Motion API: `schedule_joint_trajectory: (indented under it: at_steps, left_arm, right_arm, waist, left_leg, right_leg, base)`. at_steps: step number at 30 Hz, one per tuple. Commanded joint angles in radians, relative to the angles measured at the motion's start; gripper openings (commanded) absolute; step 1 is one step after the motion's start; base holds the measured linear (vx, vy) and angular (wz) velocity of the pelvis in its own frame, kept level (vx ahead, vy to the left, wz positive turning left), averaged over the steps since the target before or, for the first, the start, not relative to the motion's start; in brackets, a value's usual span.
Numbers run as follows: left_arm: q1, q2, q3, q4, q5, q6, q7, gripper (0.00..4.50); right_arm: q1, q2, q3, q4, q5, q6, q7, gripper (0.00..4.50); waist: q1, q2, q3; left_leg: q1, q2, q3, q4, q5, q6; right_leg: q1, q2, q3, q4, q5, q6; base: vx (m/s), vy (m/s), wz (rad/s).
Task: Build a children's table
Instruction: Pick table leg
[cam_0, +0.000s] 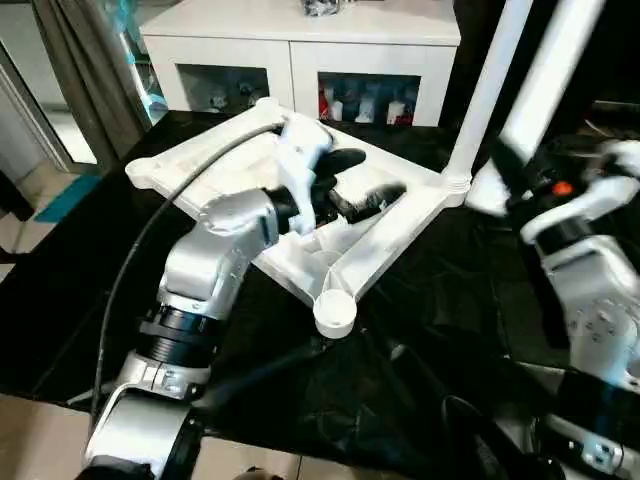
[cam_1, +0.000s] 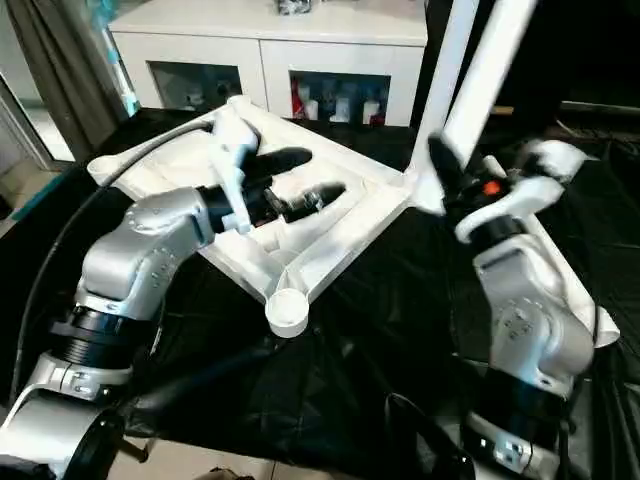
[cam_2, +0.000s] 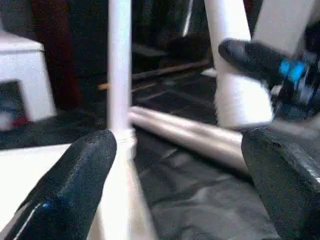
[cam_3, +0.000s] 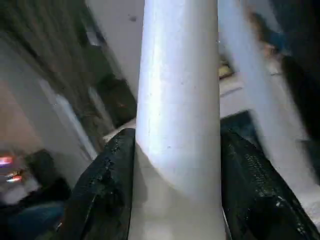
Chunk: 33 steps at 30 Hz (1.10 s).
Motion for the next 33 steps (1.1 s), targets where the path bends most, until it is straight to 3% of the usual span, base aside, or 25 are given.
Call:
schedule_joint_trajectory:
  at_steps: [1,2,3,4,7,8,11,12,18,21,22,27,33]
  left_arm:
    - [-0.052,-0.019,0.036,0.009,-0.064,0.053,0.007,4.50]
    - [-0.094,-0.050,0.072,0.043,-0.110,0.091,0.024,4.50]
    - [-0.106,-0.059,0.082,0.053,-0.124,0.102,0.028,4.50]
    - [-0.129,-0.072,0.099,0.071,-0.146,0.113,0.036,4.50]
    - [-0.171,-0.090,0.134,0.105,-0.187,0.151,0.058,4.50]
    - [-0.183,-0.097,0.147,0.117,-0.201,0.168,0.068,4.50]
    - [-0.185,-0.100,0.152,0.114,-0.216,0.199,0.069,4.50]
    - [-0.181,-0.101,0.151,0.107,-0.221,0.225,0.071,4.50]
    - [-0.172,-0.096,0.144,0.108,-0.227,0.283,0.105,4.50]
    - [-0.170,-0.094,0.149,0.111,-0.228,0.297,0.127,4.50]
    - [-0.169,-0.092,0.153,0.108,-0.234,0.310,0.130,4.16]
    - [-0.168,-0.092,0.158,0.107,-0.228,0.323,0.147,3.96]
    - [-0.160,-0.097,0.179,0.096,-0.250,0.334,0.151,3.43]
  right_arm:
    - [0.007,0.004,0.065,-0.049,0.044,-0.010,0.065,1.92]
    - [0.033,-0.002,0.104,-0.061,0.044,-0.014,0.111,1.92]
    - [0.039,-0.006,0.115,-0.062,0.041,-0.011,0.123,1.91]
    - [0.051,-0.015,0.141,-0.058,0.025,-0.013,0.145,1.91]
    - [0.072,-0.036,0.189,-0.050,0.003,-0.013,0.187,1.91]
    - [0.076,-0.048,0.212,-0.035,-0.014,-0.017,0.203,1.91]
    - [0.085,-0.068,0.248,-0.011,-0.042,-0.031,0.219,1.91]
    - [0.091,-0.082,0.272,0.000,-0.054,-0.041,0.224,1.91]
    - [0.101,-0.122,0.340,0.035,-0.112,-0.067,0.235,1.91]
    - [0.097,-0.132,0.363,0.054,-0.138,-0.073,0.237,1.91]
    - [0.094,-0.135,0.370,0.061,-0.141,-0.075,0.243,1.91]
    - [0.091,-0.143,0.386,0.077,-0.149,-0.085,0.240,1.91]
    - [0.099,-0.142,0.390,0.072,-0.101,-0.054,0.261,1.91]
  waist:
    - [0.004,-0.013,-0.077]
    - [0.004,-0.021,-0.073]
    - [0.007,-0.018,-0.073]
    - [0.007,-0.026,-0.071]
    - [0.009,-0.024,-0.070]
    - [0.008,-0.038,-0.070]
    - [0.011,-0.030,-0.070]
    - [0.011,-0.035,-0.071]
    - [0.018,-0.040,-0.071]
    - [0.023,-0.041,-0.069]
    - [0.025,-0.045,-0.070]
    - [0.030,-0.043,-0.070]
    - [0.033,-0.046,-0.069]
  left_leg:
    - [0.020,0.039,-0.020,-0.060,-0.178,0.064]
    - [0.018,0.037,-0.023,-0.062,-0.188,0.064]
    - [0.020,0.038,-0.021,-0.061,-0.195,0.060]
    - [0.018,0.038,-0.023,-0.062,-0.200,0.058]
    - [0.015,0.038,-0.025,-0.062,-0.189,0.056]
    - [0.011,0.035,-0.023,-0.062,-0.179,0.064]
    - [0.012,0.036,-0.024,-0.060,-0.162,0.069]
    - [0.011,0.037,-0.025,-0.060,-0.153,0.073]
    - [0.012,0.040,-0.024,-0.058,-0.132,0.087]
    - [0.012,0.040,-0.024,-0.059,-0.141,0.083]
    - [0.012,0.040,-0.023,-0.059,-0.140,0.084]
    - [0.013,0.041,-0.024,-0.059,-0.133,0.085]
    - [0.012,0.041,-0.025,-0.060,-0.137,0.090]
  right_leg:
    - [0.050,-0.048,0.033,-0.073,-0.183,-0.226]
    - [0.050,-0.047,0.031,-0.075,-0.209,-0.220]
    - [0.049,-0.049,0.032,-0.078,-0.224,-0.216]
    - [0.049,-0.049,0.032,-0.081,-0.240,-0.209]
    - [0.050,-0.050,0.032,-0.081,-0.250,-0.198]
    - [0.052,-0.049,0.033,-0.084,-0.252,-0.188]
    - [0.050,-0.051,0.033,-0.083,-0.253,-0.186]
    - [0.051,-0.051,0.032,-0.081,-0.242,-0.192]
    - [0.051,-0.052,0.033,-0.077,-0.212,-0.203]
    - [0.050,-0.052,0.034,-0.079,-0.231,-0.196]
    - [0.051,-0.052,0.034,-0.079,-0.233,-0.193]
    - [0.049,-0.052,0.034,-0.077,-0.215,-0.195]
    - [0.051,-0.053,0.034,-0.077,-0.210,-0.200]
  base:
    - [0.000,0.000,0.00]
    - [0.000,0.000,0.00]
    - [0.000,0.000,0.00]
    - [0.000,0.000,0.00]
    - [0.000,0.000,0.00]
    - [0.000,0.000,0.00]
    - [0.000,0.000,0.00]
    - [0.000,0.000,0.00]
    - [0.000,0.000,0.00]
    - [0.000,0.000,0.00]
    - [0.000,0.000,0.00]
    - [0.000,0.000,0.00]
    - [0.000,0.000,0.00]
